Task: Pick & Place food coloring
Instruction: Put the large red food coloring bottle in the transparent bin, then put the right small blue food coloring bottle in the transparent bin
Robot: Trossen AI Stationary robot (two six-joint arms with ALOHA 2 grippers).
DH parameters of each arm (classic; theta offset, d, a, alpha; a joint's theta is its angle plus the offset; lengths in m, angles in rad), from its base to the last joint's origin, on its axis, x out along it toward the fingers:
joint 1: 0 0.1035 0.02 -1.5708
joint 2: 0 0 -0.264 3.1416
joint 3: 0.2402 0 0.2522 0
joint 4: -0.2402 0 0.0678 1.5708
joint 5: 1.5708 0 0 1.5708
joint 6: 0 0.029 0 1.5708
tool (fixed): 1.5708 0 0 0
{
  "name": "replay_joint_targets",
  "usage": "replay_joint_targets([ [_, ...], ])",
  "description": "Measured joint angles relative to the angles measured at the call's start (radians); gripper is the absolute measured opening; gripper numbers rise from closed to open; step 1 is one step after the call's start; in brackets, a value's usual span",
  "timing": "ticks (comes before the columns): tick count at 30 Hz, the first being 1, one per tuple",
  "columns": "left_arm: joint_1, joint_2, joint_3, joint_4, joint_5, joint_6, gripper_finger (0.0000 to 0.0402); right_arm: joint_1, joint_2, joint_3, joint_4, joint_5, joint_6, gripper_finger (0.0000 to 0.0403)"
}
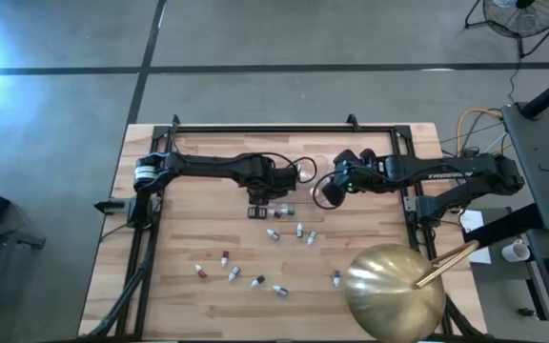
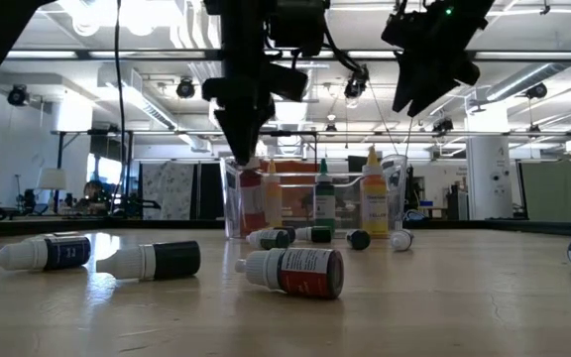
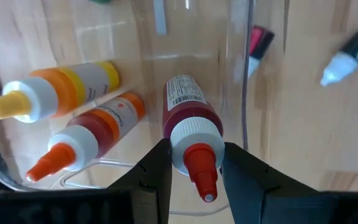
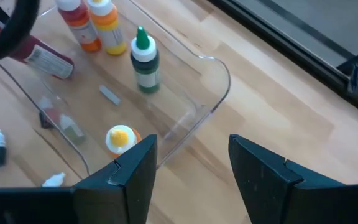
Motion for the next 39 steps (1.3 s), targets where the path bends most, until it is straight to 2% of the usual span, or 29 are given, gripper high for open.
replay_joint_targets([
  [18,0.001,0.0,-0.018,0.028,0.005,0.02,0.0094,0.0,0.001,-0.004,0.021,0.001,0.069,0.0192],
  [23,0.004,0.0,-0.021,0.031,0.05,-0.007,0.0097,0.0,0.002,-0.005,0.048,0.001,0.069,0.0192],
  [29,0.004,0.0,-0.021,0.031,0.071,-0.028,0.0141,0.0,0.002,-0.005,0.061,0.001,0.068,0.0191],
  [32,0.004,0.0,-0.021,0.03,0.038,-0.029,0.0162,0.0,0.002,-0.005,0.062,0.001,0.068,0.0191],
  [39,0.004,-0.023,-0.021,0.03,-0.005,-0.03,0.0173,0.0,0.002,-0.005,0.065,0.001,0.065,0.0191],
])
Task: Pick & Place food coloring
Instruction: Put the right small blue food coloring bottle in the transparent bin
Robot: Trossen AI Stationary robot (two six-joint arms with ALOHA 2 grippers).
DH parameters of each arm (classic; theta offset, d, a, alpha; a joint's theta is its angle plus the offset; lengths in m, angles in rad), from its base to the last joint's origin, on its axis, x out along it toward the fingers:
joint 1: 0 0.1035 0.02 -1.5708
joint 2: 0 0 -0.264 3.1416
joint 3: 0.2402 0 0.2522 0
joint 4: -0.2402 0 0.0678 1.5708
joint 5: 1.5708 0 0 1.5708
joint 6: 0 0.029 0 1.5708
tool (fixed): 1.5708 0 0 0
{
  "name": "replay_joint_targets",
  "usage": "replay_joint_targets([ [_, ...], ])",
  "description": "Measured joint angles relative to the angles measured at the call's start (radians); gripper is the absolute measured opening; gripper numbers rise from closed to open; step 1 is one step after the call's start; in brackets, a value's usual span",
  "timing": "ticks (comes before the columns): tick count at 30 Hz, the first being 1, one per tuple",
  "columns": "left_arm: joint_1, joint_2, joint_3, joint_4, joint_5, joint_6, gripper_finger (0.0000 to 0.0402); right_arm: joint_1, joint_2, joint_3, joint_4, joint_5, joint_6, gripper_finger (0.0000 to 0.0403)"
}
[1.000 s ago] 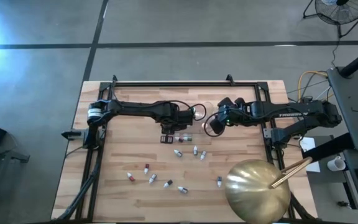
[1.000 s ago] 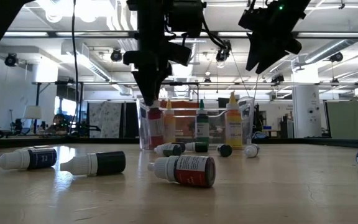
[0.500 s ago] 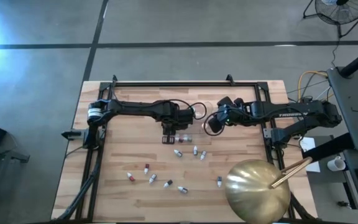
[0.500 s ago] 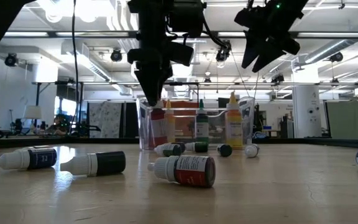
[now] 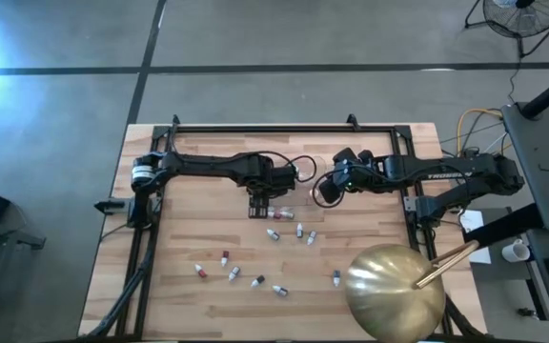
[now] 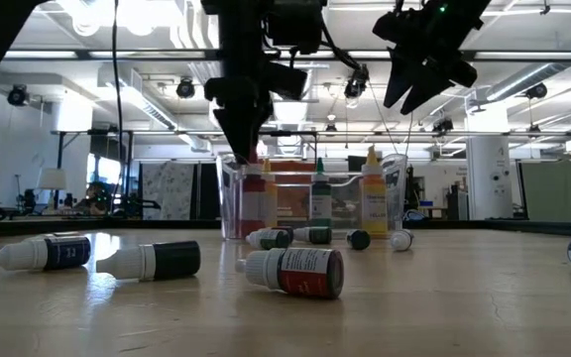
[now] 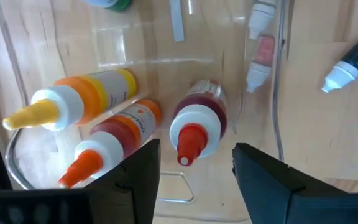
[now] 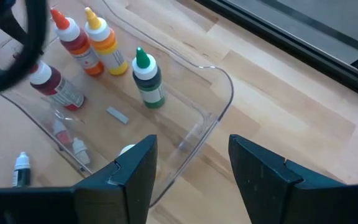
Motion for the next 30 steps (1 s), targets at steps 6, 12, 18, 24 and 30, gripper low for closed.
replay_joint_targets([
  [6,0.0,-0.039,0.03,-0.015,-0.005,-0.024,0.0174,0.0,0.0,0.0,0.001,0.005,-0.006,0.0191],
  [12,-0.001,-0.091,0.098,-0.074,-0.003,-0.129,0.0174,-0.029,0.0,-0.001,0.001,-0.173,0.062,0.0191],
  [18,0.004,-0.23,0.067,-0.079,0.001,-0.253,0.0174,-0.066,0.0,-0.028,0.004,-0.434,0.144,0.0191],
  [24,0.009,-0.368,-0.076,-0.074,0.001,-0.419,0.0174,-0.033,0.0,-0.119,0.025,-0.701,0.175,0.0192],
  [30,-0.011,-0.523,-0.322,-0.039,0.01,-0.631,0.0174,0.068,0.001,-0.241,0.083,-0.812,0.239,0.0191],
])
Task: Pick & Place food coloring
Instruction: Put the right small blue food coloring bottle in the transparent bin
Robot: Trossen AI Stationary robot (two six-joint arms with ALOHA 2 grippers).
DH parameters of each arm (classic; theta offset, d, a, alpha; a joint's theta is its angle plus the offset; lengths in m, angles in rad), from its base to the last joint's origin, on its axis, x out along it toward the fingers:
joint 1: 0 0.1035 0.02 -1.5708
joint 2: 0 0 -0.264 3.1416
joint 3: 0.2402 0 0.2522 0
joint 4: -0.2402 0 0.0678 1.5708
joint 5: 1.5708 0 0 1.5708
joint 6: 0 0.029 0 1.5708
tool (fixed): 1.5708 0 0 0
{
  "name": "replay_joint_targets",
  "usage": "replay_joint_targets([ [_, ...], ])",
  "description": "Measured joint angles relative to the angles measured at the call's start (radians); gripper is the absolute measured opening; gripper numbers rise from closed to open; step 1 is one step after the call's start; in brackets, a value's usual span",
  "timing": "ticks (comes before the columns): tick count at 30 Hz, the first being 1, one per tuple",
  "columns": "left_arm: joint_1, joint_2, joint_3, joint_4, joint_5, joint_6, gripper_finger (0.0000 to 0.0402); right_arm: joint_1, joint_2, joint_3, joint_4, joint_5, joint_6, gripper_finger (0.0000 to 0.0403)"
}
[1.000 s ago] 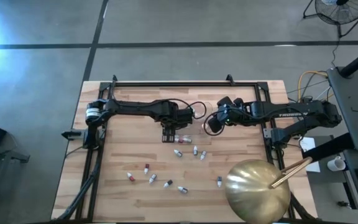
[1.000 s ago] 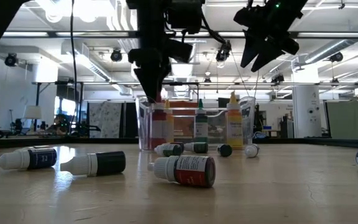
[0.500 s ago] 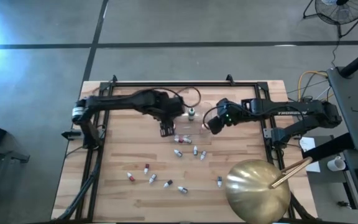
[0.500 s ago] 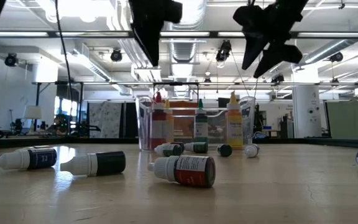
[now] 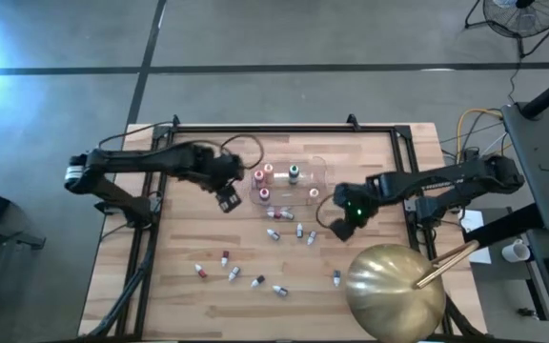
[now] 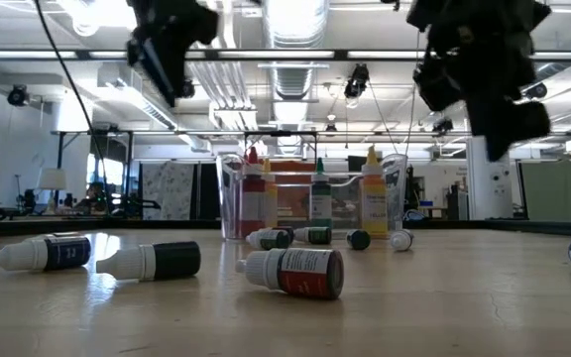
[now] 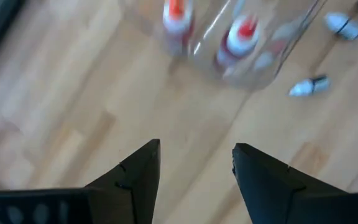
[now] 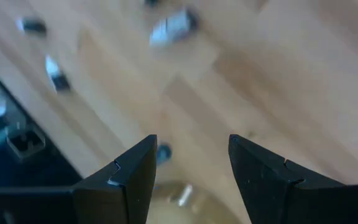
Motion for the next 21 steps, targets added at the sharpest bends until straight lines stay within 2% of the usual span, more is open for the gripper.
replay_joint_targets([
  [4,-0.052,-0.109,-0.171,0.061,0.024,-0.158,0.0174,0.076,0.0,-0.075,0.094,-0.072,0.077,0.0192],
  [11,-0.153,-0.239,-0.397,0.268,0.025,-0.412,0.0174,0.178,0.023,-0.146,0.305,-0.081,0.249,0.0192],
  [15,-0.186,-0.267,-0.473,0.363,0.025,-0.503,0.0174,0.215,0.072,-0.165,0.42,-0.08,0.369,0.0192],
  [21,-0.221,-0.269,-0.523,0.376,0.02,-0.539,0.0174,0.267,0.185,-0.153,0.431,-0.08,0.51,0.0192],
])
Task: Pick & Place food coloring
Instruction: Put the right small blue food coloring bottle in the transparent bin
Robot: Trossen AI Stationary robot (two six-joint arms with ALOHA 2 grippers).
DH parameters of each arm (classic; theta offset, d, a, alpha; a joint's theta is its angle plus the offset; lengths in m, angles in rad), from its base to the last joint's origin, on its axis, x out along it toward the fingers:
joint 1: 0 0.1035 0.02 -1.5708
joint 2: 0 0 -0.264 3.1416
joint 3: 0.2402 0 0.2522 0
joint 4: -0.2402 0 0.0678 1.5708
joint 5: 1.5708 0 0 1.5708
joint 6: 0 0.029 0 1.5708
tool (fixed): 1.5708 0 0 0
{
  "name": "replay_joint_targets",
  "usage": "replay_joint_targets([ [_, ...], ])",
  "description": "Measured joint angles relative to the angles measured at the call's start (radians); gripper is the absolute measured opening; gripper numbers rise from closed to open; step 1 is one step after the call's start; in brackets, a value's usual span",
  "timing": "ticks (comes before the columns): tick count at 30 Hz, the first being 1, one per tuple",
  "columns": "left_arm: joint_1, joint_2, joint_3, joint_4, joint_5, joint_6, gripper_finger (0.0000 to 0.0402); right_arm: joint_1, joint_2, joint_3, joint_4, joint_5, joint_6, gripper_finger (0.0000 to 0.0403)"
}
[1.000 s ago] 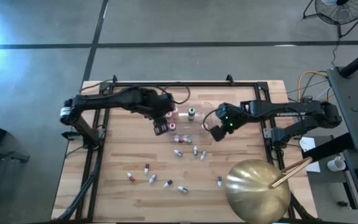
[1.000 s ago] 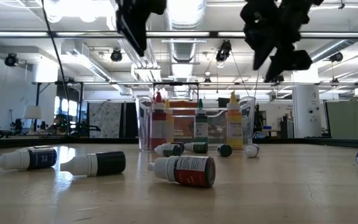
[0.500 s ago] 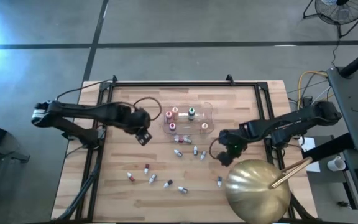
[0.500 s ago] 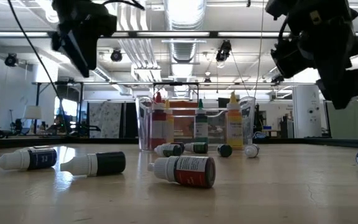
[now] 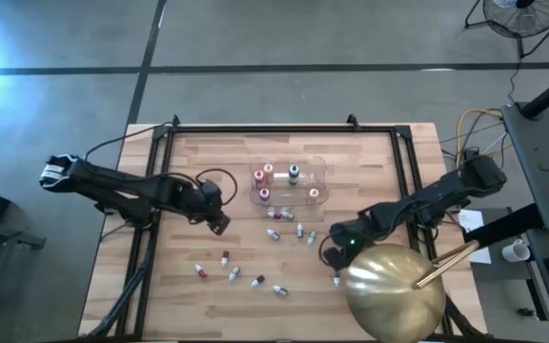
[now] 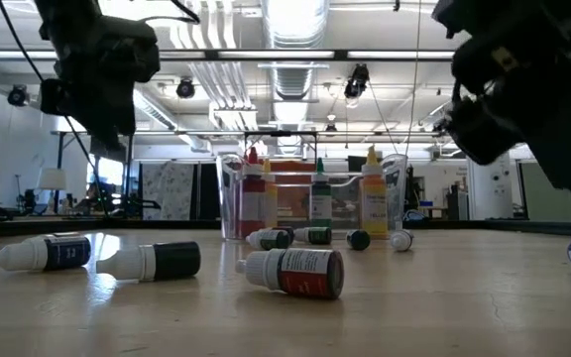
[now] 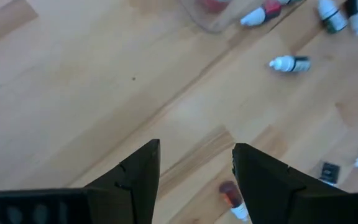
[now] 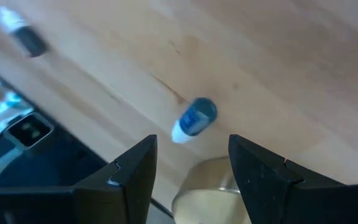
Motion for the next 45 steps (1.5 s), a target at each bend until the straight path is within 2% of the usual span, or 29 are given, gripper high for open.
replay_joint_targets([
  [7,-0.003,0.001,-0.04,-0.004,-0.016,0.083,0.0174,0.06,0.092,0.045,0.005,0.0,0.171,0.0192],
  [18,-0.003,-0.027,-0.157,-0.023,0.0,0.141,0.0174,0.061,0.242,0.14,0.003,0.006,0.326,0.0192],
  [24,-0.003,-0.099,-0.228,-0.021,0.005,0.15,0.0174,0.061,0.303,0.209,-0.03,0.002,0.339,0.0192],
  [32,-0.002,-0.206,-0.272,0.004,0.01,0.173,0.0174,0.062,0.319,0.29,-0.233,0.042,0.318,0.0189],
  [45,-0.002,-0.275,-0.331,0.011,0.011,0.166,0.0174,0.063,0.316,0.275,-0.241,0.056,0.299,0.0112],
])
